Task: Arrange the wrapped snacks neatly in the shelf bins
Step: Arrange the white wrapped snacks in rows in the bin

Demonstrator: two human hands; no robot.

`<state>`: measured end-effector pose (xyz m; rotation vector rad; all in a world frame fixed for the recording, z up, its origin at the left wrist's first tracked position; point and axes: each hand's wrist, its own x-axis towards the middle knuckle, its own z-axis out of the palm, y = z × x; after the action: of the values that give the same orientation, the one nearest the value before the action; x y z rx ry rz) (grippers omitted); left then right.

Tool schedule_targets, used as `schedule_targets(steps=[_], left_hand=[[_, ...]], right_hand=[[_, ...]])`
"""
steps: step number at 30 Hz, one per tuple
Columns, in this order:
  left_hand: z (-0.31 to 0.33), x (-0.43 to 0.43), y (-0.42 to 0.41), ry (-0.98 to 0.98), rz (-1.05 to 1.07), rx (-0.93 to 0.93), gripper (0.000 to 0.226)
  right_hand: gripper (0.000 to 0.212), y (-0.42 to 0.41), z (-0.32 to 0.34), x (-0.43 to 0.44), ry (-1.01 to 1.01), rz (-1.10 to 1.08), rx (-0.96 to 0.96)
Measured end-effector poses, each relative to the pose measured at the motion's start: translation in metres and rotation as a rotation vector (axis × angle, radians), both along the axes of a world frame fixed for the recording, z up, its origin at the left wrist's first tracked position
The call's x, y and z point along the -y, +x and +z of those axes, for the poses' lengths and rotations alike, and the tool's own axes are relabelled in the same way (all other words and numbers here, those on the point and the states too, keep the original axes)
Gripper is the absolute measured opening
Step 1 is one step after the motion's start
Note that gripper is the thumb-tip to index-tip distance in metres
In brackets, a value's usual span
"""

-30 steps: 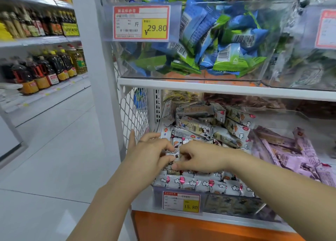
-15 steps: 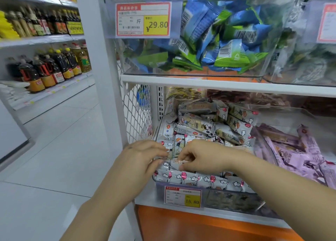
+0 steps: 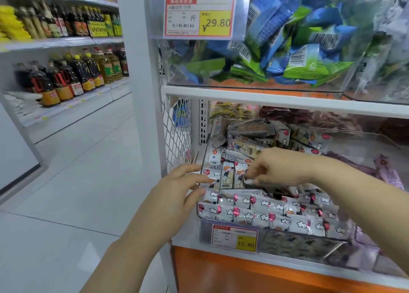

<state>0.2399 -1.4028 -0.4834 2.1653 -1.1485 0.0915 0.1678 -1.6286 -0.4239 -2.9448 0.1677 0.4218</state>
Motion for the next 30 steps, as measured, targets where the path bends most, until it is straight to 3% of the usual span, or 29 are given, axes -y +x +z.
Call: schedule_targets(steps=[9, 14, 19, 26, 30], left_hand=[[-0.001, -0.001, 0.002, 0.025, 0.010, -0.009, 0.027], [0.000, 0.000, 0.001, 0.029, 0.013, -0.022, 0.026], [0.000, 0.000, 0.001, 0.036, 0.015, -0.020, 0.026], [-0.001, 0.000, 0.003, 0.037, 0.019, -0.011, 0.026], [-0.001, 0.001, 0.003, 0.032, 0.022, -0.013, 0.025]], right_hand=[[0.030, -0.008, 0.006, -0.001, -0.025, 0.002, -0.105], [0.025, -0.010, -0.006, 0.001, -0.210, 0.091, -0.029], [0.013, -0.011, -0.009, 0.007, -0.263, 0.130, 0.034], [0.011, -0.013, -0.017, 0.012, -0.269, 0.224, 0.126], [0.012, -0.012, -0.014, 0.015, -0.072, 0.142, 0.195]])
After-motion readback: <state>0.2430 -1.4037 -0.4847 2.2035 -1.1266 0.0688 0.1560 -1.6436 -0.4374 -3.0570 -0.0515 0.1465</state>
